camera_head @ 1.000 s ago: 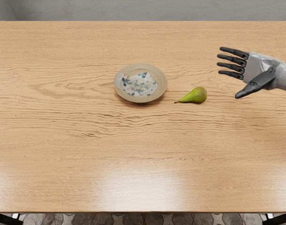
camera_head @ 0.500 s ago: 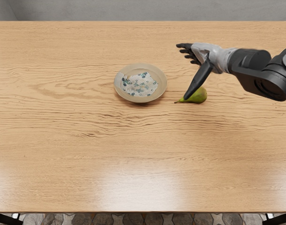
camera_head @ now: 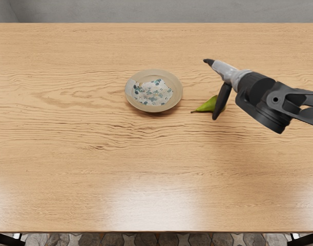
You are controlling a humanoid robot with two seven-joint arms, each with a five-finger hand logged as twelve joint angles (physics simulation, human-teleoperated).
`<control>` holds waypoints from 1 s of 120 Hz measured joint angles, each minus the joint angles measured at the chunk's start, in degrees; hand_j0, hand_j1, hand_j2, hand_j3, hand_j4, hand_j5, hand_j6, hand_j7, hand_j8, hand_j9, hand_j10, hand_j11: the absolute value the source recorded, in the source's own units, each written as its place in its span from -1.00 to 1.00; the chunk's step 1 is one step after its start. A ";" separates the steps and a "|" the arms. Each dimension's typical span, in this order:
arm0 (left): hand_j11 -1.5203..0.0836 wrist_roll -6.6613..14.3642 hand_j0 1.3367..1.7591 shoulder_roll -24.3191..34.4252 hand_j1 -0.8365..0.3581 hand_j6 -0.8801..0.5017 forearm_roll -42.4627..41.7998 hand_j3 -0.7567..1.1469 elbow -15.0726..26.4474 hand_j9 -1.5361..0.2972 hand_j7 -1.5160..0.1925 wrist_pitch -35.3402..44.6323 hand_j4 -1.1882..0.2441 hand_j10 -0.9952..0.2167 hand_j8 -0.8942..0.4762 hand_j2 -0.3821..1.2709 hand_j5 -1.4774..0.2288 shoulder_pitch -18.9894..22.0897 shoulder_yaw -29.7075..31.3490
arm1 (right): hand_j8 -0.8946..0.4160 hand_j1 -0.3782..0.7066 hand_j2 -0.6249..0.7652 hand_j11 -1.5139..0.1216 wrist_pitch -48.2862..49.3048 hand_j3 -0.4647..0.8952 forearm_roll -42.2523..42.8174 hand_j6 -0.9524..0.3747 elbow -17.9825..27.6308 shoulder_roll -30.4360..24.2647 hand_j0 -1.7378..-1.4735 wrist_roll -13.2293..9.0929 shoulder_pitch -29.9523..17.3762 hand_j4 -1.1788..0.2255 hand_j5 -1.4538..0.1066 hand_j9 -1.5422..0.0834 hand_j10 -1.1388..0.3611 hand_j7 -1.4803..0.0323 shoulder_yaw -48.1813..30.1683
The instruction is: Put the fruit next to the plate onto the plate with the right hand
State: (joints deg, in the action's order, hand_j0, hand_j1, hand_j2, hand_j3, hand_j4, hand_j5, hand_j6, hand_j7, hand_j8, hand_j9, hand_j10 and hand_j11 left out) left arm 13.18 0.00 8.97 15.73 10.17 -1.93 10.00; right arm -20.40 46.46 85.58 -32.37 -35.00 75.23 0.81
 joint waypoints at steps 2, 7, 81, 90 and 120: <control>0.86 0.00 0.52 0.00 0.94 0.24 0.00 -0.21 0.00 0.65 0.74 0.00 0.63 0.61 0.27 -0.53 0.70 0.00 0.00 | 0.36 -0.95 -0.10 0.85 -1.03 -0.32 0.21 0.43 -0.08 0.22 -0.40 0.00 -0.07 0.68 0.86 0.90 0.52 0.96 0.34; 0.86 0.00 0.52 0.00 0.94 0.24 0.00 -0.21 0.00 0.65 0.74 0.01 0.63 0.61 0.27 -0.53 0.70 0.00 0.00 | 0.36 -0.95 -0.10 0.85 -3.13 -0.32 0.92 0.43 -0.59 0.66 -0.40 0.00 -0.23 0.68 0.86 0.90 0.52 0.96 0.98; 0.86 0.00 0.52 0.00 0.94 0.24 0.00 -0.21 0.00 0.65 0.74 0.01 0.63 0.61 0.27 -0.53 0.70 0.00 -0.01 | 0.26 -0.80 -0.12 0.75 -6.36 -0.32 4.58 0.33 -17.97 12.34 -0.40 0.00 -4.89 0.58 0.75 0.79 0.43 0.84 2.16; 0.86 0.00 0.52 0.00 0.94 0.24 0.00 -0.21 0.00 0.65 0.74 0.01 0.63 0.61 0.27 -0.53 0.70 0.01 -0.01 | 0.21 -0.73 -0.13 0.70 -5.87 -0.32 4.58 0.28 -19.69 13.21 -0.40 0.00 -5.24 0.54 0.70 0.74 0.39 0.79 2.17; 0.86 0.00 0.52 0.00 0.94 0.24 0.00 -0.21 0.00 0.65 0.74 0.00 0.63 0.61 0.27 -0.53 0.70 0.00 -0.03 | 0.06 -0.51 -0.16 0.53 -4.87 -0.32 4.58 0.13 -22.64 14.73 -0.40 0.00 -6.52 0.39 0.53 0.58 0.25 0.61 2.18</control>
State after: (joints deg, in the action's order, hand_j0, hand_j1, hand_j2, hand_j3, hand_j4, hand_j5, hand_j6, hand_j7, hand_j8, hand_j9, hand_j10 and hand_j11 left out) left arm 13.18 0.00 8.97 15.73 10.18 -1.93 9.97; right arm -25.27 51.04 62.94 -17.64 -35.00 68.71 2.99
